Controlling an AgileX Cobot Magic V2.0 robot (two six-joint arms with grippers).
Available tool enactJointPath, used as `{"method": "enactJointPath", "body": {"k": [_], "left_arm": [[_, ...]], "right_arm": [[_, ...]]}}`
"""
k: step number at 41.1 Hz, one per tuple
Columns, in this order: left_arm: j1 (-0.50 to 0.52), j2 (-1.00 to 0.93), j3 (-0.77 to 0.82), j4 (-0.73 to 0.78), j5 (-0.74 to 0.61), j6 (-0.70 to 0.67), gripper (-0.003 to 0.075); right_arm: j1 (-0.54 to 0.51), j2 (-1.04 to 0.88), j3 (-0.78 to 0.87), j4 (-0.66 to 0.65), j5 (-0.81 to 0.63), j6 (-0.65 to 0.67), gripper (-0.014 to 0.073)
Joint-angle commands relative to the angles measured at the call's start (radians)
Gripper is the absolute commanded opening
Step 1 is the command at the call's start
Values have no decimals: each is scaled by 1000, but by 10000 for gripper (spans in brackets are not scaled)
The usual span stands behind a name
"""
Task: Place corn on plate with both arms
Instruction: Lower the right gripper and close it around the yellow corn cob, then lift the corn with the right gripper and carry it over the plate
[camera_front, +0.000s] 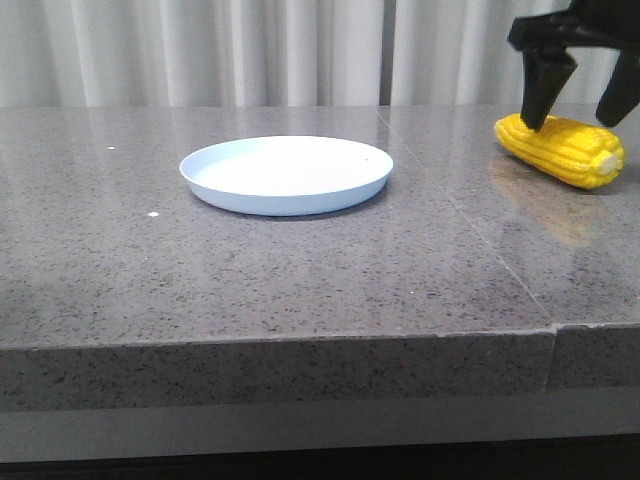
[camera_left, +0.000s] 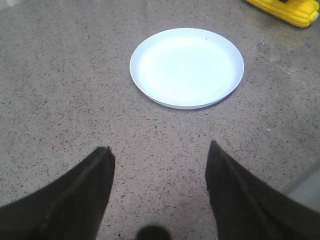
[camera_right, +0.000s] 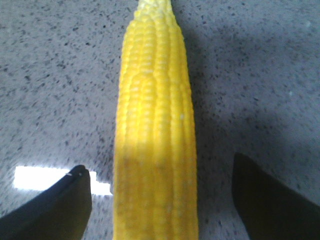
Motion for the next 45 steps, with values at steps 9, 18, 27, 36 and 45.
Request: {"method": "enactJointPath", "body": {"k": [9, 18, 27, 36, 45], "left_arm": [[2, -3, -25, -10, -70, -10, 396], [2, -3, -25, -10, -70, -10, 396], [2, -3, -25, -10, -70, -10, 396], [2, -3, -25, -10, -70, -10, 396], [2, -3, -25, -10, -70, -10, 396]], "right_arm": [[-1, 21, -57, 8, -19, -12, 418], [-1, 5, -58, 8, -22, -12, 206], [24, -55, -100, 15, 32, -12, 206], [155, -92, -241, 15, 158, -12, 206], [318, -86, -317, 15, 180, 25, 206]]}}
